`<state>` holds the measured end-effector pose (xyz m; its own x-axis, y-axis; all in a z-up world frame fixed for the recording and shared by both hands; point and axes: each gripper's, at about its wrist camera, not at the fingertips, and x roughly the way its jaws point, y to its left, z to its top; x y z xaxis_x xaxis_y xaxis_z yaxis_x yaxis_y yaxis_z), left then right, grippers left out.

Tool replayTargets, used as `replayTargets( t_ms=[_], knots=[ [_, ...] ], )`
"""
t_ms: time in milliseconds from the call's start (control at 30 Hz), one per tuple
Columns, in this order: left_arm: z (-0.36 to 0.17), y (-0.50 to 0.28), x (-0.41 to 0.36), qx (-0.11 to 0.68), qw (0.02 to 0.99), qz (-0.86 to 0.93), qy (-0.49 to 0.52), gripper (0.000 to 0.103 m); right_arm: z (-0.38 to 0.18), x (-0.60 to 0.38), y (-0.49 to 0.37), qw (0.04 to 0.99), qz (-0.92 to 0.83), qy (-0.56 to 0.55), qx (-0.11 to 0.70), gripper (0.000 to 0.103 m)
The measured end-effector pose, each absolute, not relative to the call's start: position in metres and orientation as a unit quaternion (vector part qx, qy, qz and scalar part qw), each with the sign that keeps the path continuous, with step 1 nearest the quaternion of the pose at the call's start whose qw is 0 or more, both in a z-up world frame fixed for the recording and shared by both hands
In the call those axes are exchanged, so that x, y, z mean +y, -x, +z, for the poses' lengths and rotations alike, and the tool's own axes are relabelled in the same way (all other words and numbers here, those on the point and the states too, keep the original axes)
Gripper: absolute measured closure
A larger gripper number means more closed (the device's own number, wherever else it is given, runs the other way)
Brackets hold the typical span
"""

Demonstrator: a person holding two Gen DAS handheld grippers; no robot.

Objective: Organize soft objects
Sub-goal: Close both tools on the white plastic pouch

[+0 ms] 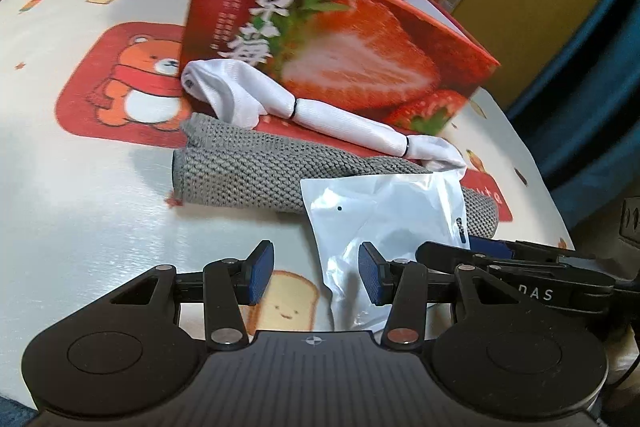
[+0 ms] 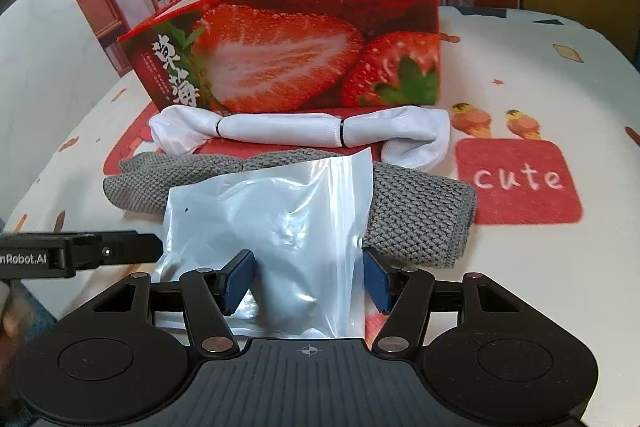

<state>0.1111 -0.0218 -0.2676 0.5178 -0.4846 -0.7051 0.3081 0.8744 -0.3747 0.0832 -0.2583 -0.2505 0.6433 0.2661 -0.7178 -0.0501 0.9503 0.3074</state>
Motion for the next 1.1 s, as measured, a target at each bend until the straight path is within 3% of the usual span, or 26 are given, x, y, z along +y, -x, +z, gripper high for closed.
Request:
replayTargets(
  t_ms=[1100],
  knots=[
    [-0.274, -0.126, -0.022, 0.426, 0.874, -0.221, 0.077, 0.051, -0.262, -0.244, -0.09, 0.926, 0.138, -0.116, 0.332, 0.052]
  ],
)
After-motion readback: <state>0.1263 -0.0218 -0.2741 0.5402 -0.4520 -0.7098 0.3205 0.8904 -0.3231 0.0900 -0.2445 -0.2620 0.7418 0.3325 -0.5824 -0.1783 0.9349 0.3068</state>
